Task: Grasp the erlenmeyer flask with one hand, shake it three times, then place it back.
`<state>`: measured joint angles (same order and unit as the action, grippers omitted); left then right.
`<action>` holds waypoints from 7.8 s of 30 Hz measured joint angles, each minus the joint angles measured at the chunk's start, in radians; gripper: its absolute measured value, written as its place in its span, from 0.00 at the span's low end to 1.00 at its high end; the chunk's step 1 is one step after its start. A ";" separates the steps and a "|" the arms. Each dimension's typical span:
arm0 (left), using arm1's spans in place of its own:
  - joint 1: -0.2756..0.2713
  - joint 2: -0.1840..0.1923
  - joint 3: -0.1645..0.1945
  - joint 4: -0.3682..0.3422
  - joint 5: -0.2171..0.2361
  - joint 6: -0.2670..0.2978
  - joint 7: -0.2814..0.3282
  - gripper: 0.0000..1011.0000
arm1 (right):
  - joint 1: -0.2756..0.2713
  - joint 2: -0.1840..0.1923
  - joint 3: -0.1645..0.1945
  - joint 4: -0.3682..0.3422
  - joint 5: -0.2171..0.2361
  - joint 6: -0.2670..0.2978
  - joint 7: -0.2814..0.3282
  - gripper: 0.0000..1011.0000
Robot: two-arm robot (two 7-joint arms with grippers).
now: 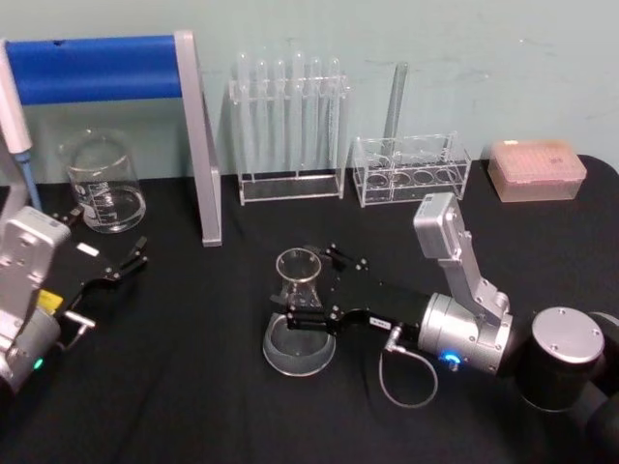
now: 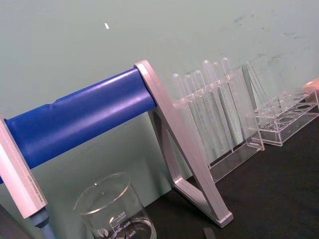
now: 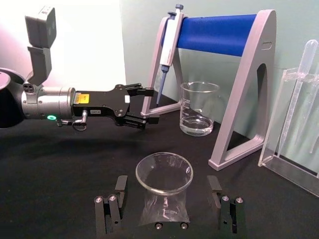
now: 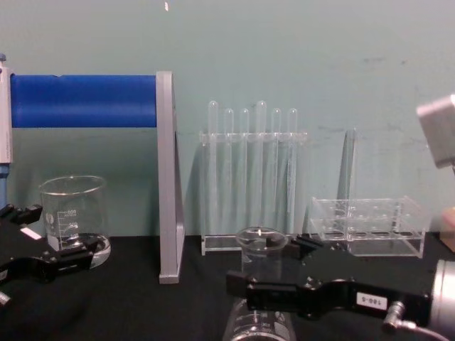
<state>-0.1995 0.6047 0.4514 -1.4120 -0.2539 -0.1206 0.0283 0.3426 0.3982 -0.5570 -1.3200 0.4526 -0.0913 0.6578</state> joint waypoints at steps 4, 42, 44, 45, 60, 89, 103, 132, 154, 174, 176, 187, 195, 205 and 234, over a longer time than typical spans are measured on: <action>0.000 0.000 0.000 0.000 0.000 0.000 0.000 0.99 | 0.007 -0.008 -0.002 0.008 -0.004 0.001 -0.005 0.99; 0.000 0.000 0.000 0.000 0.000 0.000 0.000 0.99 | 0.013 -0.016 -0.002 0.017 -0.011 0.002 -0.015 0.48; 0.000 0.000 0.000 0.000 0.000 0.000 0.000 0.99 | 0.013 -0.016 -0.002 0.017 -0.011 0.002 -0.015 0.45; 0.000 0.000 0.000 0.000 0.000 0.000 0.000 0.99 | 0.013 -0.016 -0.002 0.017 -0.011 0.002 -0.015 0.44; 0.000 0.000 0.000 0.000 0.000 0.000 0.000 0.99 | 0.013 -0.016 -0.002 0.017 -0.010 0.002 -0.015 0.44; 0.000 0.000 0.000 0.000 0.000 0.000 0.000 0.99 | -0.022 0.063 0.059 -0.124 0.069 0.042 -0.016 0.44; 0.000 0.000 0.000 0.000 0.000 0.000 0.000 0.99 | -0.037 0.105 0.083 -0.193 0.092 0.069 -0.048 0.44; 0.000 0.000 0.000 0.000 0.000 0.000 0.000 0.99 | -0.023 0.036 0.003 -0.223 0.057 0.100 -0.067 0.44; 0.000 0.000 0.000 0.000 0.000 0.000 0.000 0.99 | 0.003 0.006 -0.057 -0.216 0.047 0.101 -0.062 0.44; 0.000 0.000 0.000 0.000 0.000 0.000 0.000 0.99 | -0.052 0.007 0.152 -0.208 -0.004 0.133 -0.343 0.44; 0.000 0.000 0.000 0.000 0.000 0.000 0.000 0.99 | -0.060 0.007 0.175 -0.209 -0.011 0.137 -0.368 0.44; 0.000 0.000 0.000 0.000 0.000 0.000 0.000 0.99 | -0.089 -0.001 0.249 -0.219 -0.074 0.164 -0.480 0.44; 0.000 0.000 0.000 0.000 0.000 0.000 0.000 0.99 | -0.088 -0.026 0.244 -0.219 -0.096 0.178 -0.472 0.44; 0.000 0.000 0.000 0.000 0.000 0.000 0.000 0.99 | -0.074 -0.079 0.183 -0.219 -0.122 0.196 -0.400 0.44; 0.000 0.000 0.000 0.000 0.000 0.000 0.000 0.99 | -0.073 -0.132 0.158 -0.221 -0.156 0.206 -0.347 0.44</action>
<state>-0.1995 0.6047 0.4514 -1.4120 -0.2539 -0.1205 0.0283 0.2695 0.2662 -0.3988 -1.5408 0.2966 0.1146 0.3105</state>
